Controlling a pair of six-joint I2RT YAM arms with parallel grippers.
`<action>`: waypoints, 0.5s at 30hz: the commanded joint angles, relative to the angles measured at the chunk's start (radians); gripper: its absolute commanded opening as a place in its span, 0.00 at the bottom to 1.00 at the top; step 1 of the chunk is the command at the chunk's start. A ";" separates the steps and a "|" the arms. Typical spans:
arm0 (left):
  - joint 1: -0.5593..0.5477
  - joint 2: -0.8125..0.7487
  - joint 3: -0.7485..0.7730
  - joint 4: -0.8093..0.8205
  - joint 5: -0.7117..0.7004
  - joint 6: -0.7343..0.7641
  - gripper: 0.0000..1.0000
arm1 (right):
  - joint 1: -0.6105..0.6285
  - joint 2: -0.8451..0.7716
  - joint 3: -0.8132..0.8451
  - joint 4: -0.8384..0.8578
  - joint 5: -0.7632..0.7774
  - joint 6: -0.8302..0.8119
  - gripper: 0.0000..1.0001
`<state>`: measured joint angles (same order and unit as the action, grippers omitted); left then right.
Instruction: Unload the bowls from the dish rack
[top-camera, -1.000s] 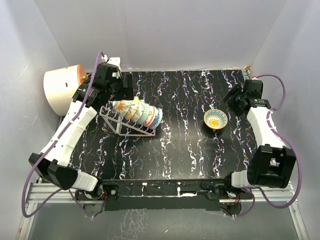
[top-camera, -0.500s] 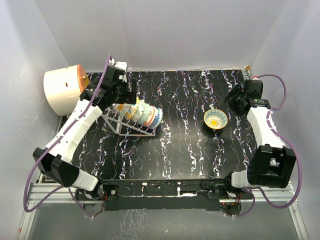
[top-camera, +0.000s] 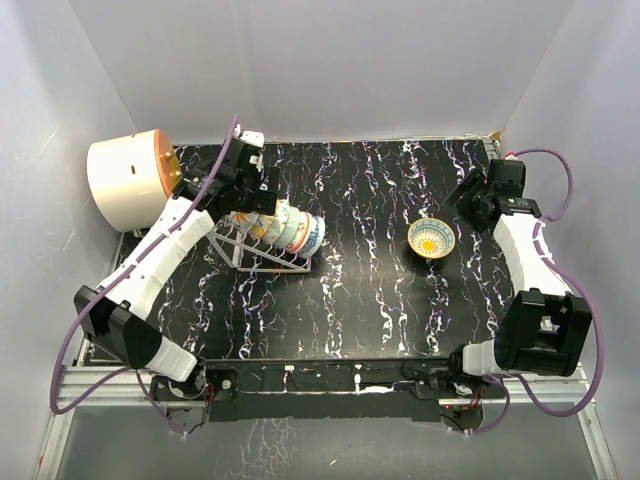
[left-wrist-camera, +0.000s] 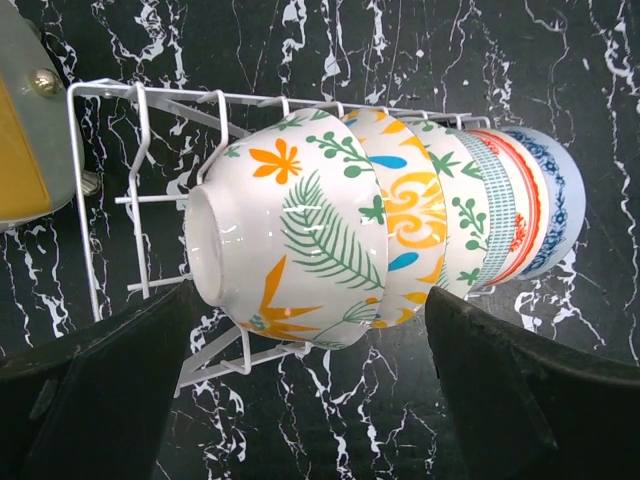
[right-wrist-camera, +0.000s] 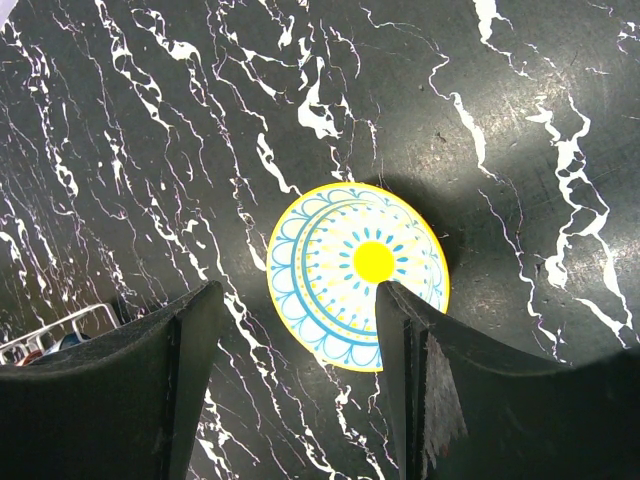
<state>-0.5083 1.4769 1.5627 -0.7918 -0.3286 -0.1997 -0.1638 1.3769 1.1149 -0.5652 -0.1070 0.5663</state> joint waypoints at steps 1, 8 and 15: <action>-0.016 0.006 -0.014 -0.023 -0.035 0.023 0.97 | 0.001 -0.019 0.000 0.050 0.001 -0.001 0.65; -0.021 0.015 -0.026 -0.031 -0.053 0.016 0.97 | 0.001 -0.024 -0.005 0.052 -0.008 0.003 0.65; -0.020 0.015 -0.043 -0.027 -0.063 0.019 0.94 | 0.000 -0.026 -0.011 0.053 -0.017 0.003 0.65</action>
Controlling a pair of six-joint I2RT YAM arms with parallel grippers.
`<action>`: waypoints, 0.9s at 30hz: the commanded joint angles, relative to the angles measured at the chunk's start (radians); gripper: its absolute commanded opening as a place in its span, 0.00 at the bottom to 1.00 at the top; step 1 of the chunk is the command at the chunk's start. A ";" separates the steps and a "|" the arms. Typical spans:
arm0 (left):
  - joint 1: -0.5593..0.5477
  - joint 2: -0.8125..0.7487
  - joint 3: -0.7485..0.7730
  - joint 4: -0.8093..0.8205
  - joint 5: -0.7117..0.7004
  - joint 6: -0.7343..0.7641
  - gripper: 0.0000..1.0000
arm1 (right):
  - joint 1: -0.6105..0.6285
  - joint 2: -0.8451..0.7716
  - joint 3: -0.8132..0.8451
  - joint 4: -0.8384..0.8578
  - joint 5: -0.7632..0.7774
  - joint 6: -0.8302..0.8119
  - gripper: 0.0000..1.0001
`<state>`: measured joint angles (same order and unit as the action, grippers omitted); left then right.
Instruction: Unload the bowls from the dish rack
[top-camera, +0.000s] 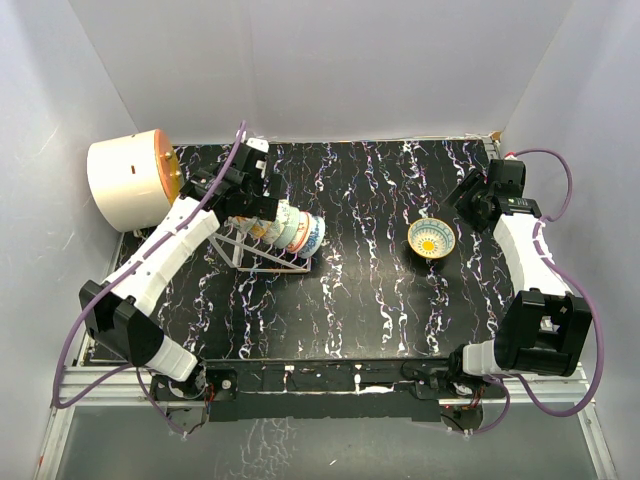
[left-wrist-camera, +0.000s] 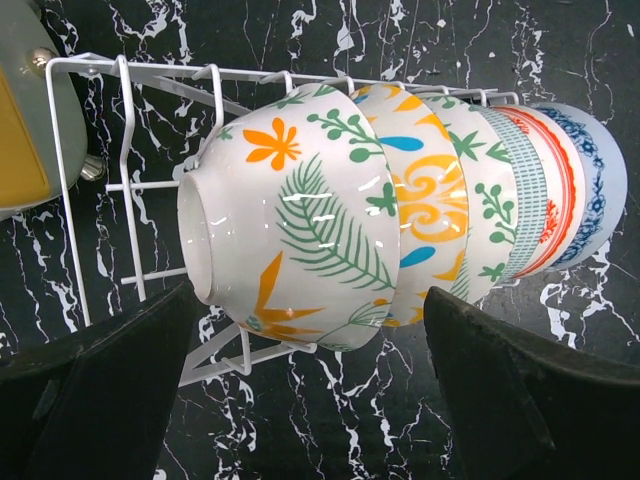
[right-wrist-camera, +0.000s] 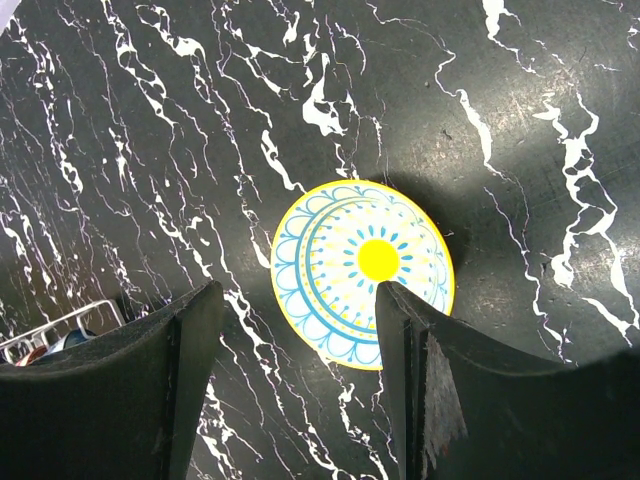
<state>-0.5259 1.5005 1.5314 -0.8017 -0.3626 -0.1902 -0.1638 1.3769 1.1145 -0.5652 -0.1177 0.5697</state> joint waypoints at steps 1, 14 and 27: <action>-0.003 -0.008 -0.013 -0.016 -0.029 0.008 0.94 | 0.001 -0.027 -0.013 0.055 -0.007 -0.001 0.65; -0.004 0.003 -0.013 0.005 -0.038 0.018 0.89 | 0.001 -0.036 -0.039 0.060 -0.013 -0.007 0.64; -0.004 0.025 0.001 0.024 -0.048 0.026 0.82 | 0.001 -0.033 -0.038 0.061 -0.016 -0.014 0.64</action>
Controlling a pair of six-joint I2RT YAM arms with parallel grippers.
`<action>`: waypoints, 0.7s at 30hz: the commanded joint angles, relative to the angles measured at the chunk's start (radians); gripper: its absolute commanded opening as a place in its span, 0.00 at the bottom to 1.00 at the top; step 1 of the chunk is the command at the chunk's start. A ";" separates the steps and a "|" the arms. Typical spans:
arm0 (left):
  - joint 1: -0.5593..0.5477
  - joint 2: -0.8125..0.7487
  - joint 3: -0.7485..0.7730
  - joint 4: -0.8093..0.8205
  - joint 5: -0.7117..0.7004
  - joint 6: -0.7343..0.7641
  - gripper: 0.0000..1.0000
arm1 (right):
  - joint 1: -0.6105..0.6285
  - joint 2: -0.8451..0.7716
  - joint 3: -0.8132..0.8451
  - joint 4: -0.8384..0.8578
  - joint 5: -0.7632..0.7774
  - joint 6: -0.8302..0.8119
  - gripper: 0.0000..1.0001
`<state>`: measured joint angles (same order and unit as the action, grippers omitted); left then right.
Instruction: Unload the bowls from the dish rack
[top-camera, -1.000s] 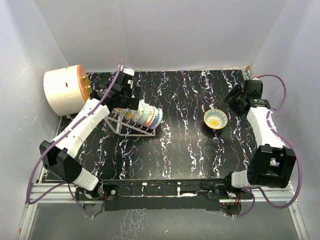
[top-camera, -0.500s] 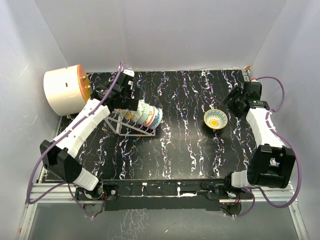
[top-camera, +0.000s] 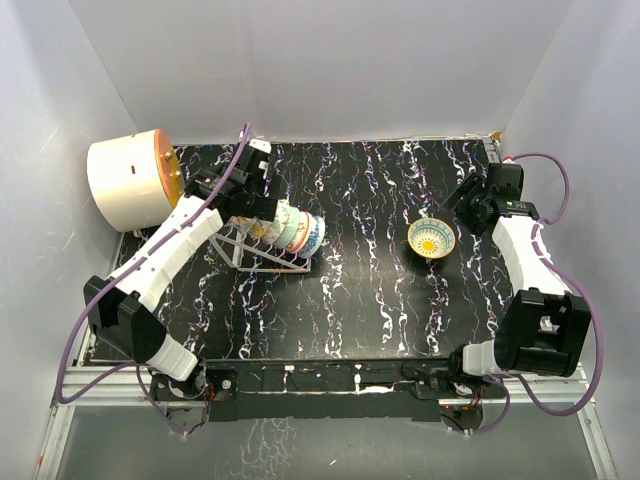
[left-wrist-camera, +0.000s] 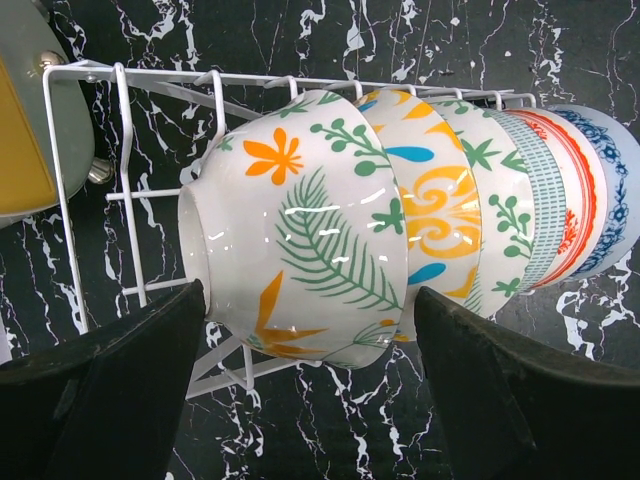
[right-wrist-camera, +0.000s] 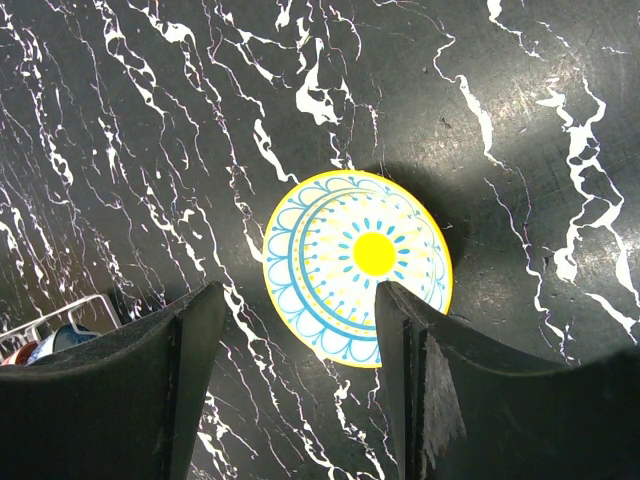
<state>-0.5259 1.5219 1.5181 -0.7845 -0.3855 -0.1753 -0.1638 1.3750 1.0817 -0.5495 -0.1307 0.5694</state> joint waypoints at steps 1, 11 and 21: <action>-0.005 0.004 0.016 0.007 -0.026 0.012 0.82 | 0.001 -0.031 -0.004 0.046 -0.004 -0.014 0.64; -0.005 0.006 0.023 0.000 -0.029 0.017 0.63 | 0.001 -0.024 -0.009 0.046 -0.008 -0.021 0.64; -0.005 -0.002 0.033 -0.014 -0.040 0.021 0.44 | 0.001 -0.025 -0.024 0.052 -0.015 -0.022 0.64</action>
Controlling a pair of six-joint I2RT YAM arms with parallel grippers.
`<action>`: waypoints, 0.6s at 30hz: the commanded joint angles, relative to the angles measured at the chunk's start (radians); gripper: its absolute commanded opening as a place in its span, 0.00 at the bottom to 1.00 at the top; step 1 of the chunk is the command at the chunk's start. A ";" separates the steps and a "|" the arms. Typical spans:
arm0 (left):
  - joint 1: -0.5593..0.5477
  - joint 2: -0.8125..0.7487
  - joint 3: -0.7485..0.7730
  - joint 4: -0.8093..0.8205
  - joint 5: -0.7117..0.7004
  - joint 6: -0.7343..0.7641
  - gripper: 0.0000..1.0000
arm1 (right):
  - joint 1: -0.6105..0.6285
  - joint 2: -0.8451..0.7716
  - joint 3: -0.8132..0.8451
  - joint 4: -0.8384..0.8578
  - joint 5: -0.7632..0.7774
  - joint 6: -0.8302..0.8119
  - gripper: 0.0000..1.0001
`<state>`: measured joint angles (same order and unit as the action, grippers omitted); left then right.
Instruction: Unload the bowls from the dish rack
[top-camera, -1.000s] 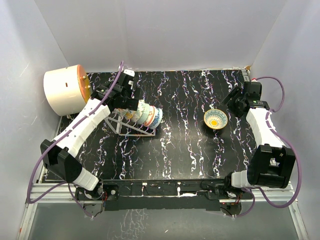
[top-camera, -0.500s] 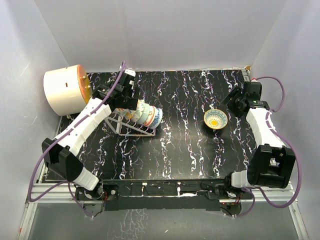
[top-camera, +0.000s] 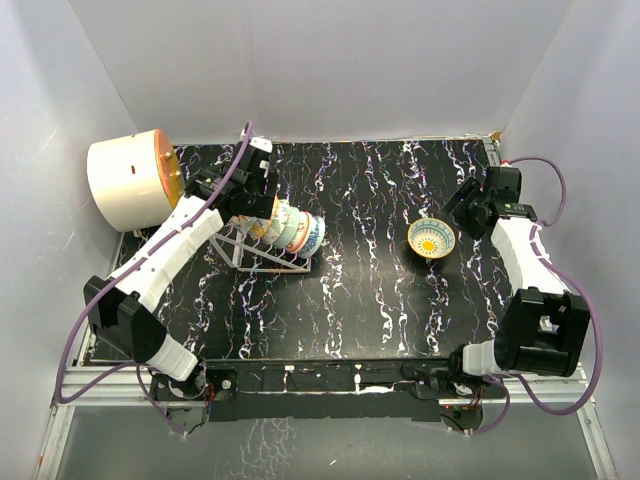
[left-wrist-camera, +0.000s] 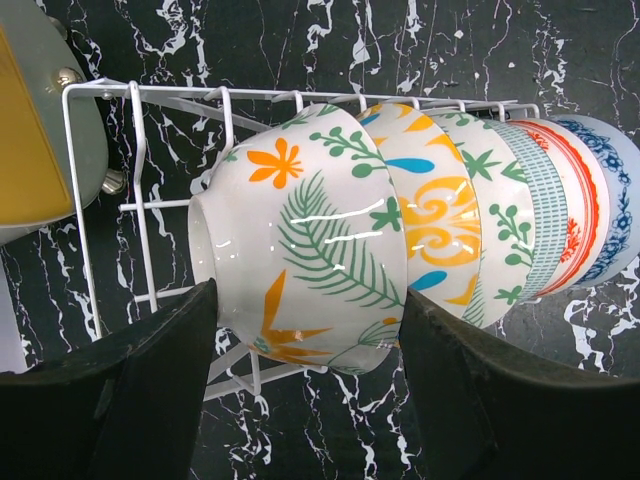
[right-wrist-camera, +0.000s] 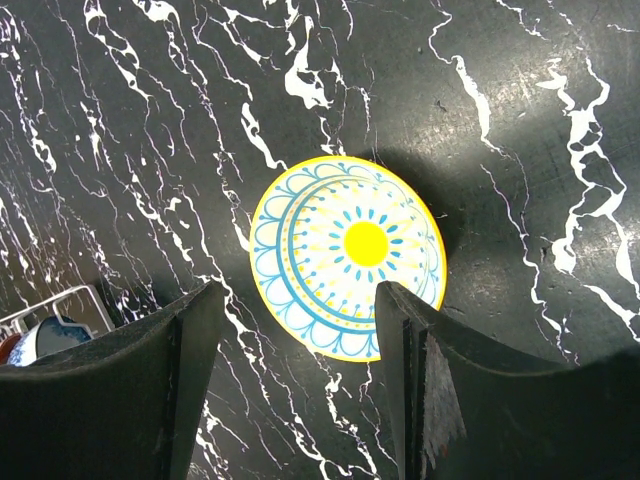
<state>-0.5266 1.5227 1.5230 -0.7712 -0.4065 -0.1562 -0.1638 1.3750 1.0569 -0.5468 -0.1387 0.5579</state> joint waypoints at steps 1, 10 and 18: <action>-0.003 -0.003 0.031 -0.030 -0.022 0.003 0.43 | 0.000 -0.024 -0.001 0.050 -0.009 -0.010 0.64; -0.004 0.001 0.083 -0.046 -0.044 0.011 0.35 | 0.001 -0.013 0.007 0.057 -0.022 -0.009 0.64; -0.012 0.017 0.127 -0.057 -0.078 0.032 0.31 | 0.000 -0.005 0.012 0.061 -0.051 0.000 0.64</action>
<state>-0.5312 1.5478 1.5959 -0.8104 -0.4301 -0.1482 -0.1638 1.3754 1.0500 -0.5426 -0.1703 0.5579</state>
